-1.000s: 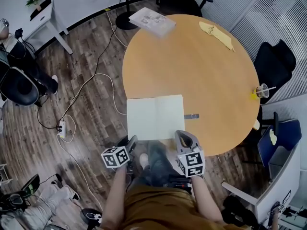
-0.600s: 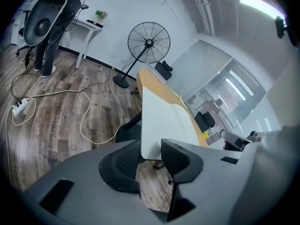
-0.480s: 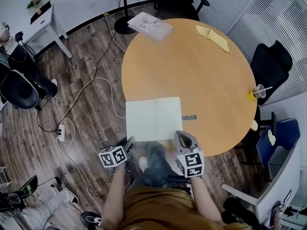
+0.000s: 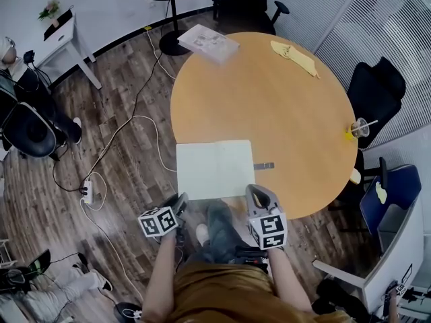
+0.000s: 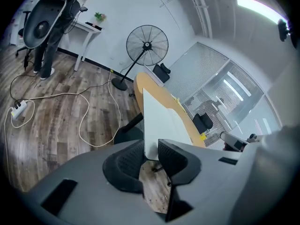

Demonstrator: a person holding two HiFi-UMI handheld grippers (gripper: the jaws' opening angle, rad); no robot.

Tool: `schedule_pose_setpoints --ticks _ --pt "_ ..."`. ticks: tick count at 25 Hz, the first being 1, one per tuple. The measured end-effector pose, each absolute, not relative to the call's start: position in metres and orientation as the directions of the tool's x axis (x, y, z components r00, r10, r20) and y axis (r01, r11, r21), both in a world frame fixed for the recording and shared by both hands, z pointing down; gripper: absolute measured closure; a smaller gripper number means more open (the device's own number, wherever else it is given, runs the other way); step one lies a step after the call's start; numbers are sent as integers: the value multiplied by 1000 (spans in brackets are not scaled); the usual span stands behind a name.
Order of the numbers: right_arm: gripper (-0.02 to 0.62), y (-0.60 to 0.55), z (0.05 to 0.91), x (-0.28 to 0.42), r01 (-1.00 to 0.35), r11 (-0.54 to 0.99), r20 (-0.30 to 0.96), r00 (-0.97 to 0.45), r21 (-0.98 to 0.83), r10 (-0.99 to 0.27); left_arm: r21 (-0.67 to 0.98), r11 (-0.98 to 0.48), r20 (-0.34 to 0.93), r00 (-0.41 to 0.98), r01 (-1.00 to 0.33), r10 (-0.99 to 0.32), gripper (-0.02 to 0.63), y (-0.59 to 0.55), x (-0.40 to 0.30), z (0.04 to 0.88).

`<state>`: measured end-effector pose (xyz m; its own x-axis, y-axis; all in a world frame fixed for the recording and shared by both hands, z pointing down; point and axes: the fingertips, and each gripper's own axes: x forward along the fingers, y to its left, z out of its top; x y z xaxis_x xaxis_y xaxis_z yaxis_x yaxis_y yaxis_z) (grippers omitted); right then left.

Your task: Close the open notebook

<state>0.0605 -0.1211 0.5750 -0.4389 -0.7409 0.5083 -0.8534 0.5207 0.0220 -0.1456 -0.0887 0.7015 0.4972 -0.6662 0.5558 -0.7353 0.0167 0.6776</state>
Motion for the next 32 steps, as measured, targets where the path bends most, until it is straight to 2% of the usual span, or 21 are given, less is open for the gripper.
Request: schedule_pose_setpoints --ticks 32 --pt "583 -114 537 82 -888 459 424 -402 35 -812 645 -95 454 480 -758 -750 554 -116 -146 639"
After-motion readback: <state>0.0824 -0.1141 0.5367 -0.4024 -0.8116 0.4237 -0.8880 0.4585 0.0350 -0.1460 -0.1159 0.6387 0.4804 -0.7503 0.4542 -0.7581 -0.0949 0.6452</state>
